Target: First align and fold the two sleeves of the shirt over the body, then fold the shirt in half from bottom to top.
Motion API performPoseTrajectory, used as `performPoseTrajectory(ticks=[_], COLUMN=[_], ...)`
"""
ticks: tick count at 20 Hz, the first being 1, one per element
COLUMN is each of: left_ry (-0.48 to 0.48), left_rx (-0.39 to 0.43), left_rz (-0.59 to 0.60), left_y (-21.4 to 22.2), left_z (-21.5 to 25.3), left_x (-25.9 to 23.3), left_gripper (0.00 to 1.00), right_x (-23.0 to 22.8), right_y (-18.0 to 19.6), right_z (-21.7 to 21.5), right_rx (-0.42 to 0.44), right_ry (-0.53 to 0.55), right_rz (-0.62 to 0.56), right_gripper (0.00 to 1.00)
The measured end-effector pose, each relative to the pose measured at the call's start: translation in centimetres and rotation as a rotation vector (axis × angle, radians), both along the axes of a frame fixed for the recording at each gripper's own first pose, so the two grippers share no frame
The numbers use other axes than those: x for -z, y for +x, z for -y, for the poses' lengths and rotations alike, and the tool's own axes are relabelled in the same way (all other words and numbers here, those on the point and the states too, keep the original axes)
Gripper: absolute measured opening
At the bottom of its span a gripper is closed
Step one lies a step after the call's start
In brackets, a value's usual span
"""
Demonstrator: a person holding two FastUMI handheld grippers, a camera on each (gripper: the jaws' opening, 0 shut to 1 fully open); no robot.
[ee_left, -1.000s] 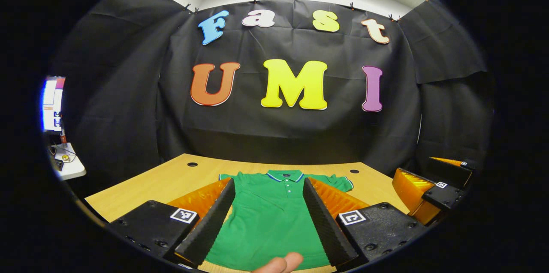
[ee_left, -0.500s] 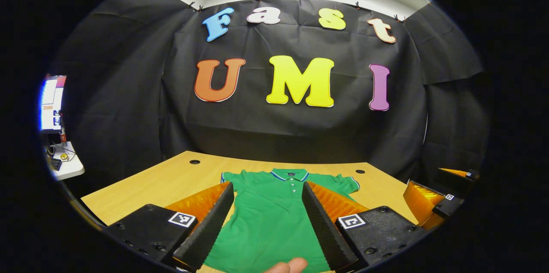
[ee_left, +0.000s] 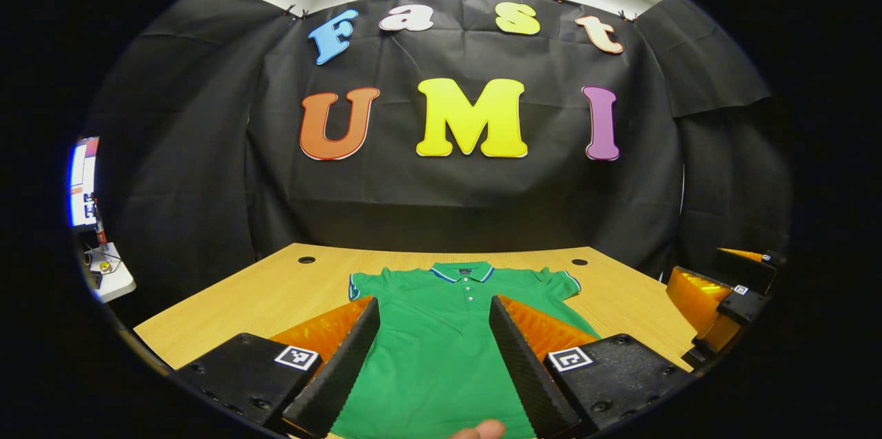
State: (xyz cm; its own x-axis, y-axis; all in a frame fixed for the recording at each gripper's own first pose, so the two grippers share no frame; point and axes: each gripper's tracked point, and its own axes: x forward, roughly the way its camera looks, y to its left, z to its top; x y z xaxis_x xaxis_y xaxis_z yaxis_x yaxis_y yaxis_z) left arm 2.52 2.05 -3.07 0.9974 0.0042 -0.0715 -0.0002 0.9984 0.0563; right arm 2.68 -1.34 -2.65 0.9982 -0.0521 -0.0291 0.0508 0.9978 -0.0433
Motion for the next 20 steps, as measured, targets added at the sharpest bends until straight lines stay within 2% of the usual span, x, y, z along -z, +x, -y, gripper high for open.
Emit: performPoseTrajectory(ticks=[3, 6, 12, 13, 16, 17, 20], left_ry=[0.001, 0.012, 0.045, 0.040, 0.006, -0.003, -0.007], left_rx=[-0.004, -0.004, -0.017, -0.030, -0.033, -0.034, -0.050], left_rz=[-0.011, -0.022, -0.040, -0.042, -0.052, -0.059, -0.081], left_y=[0.3, 0.6, 1.5, 1.7, 2.0, 2.1, 2.9], left_z=[-0.1, 0.0, -0.4, -0.7, -0.8, -0.8, -1.8], left_x=[0.4, 1.0, 2.0, 2.1, 2.6, 2.8, 3.7], left_gripper=[1.00, 1.00, 1.00, 1.00, 1.00, 1.00, 1.00], right_x=[0.0, 0.9, 4.0, 5.1, 7.4, 8.2, 11.4], right_y=[3.7, 9.2, 21.0, 22.9, 27.6, 29.0, 32.3], right_z=[1.2, 1.6, 4.5, 5.0, 6.5, 6.7, 6.6], right_rx=[0.025, 0.040, 0.132, 0.143, 0.178, 0.178, 0.151], right_ry=[0.023, 0.033, -0.060, -0.067, -0.084, -0.088, -0.093], right_rz=[-0.017, -0.049, -0.149, -0.169, -0.210, -0.222, -0.287], right_gripper=[0.95, 0.95, 0.95, 0.97, 0.95, 0.96, 0.92])
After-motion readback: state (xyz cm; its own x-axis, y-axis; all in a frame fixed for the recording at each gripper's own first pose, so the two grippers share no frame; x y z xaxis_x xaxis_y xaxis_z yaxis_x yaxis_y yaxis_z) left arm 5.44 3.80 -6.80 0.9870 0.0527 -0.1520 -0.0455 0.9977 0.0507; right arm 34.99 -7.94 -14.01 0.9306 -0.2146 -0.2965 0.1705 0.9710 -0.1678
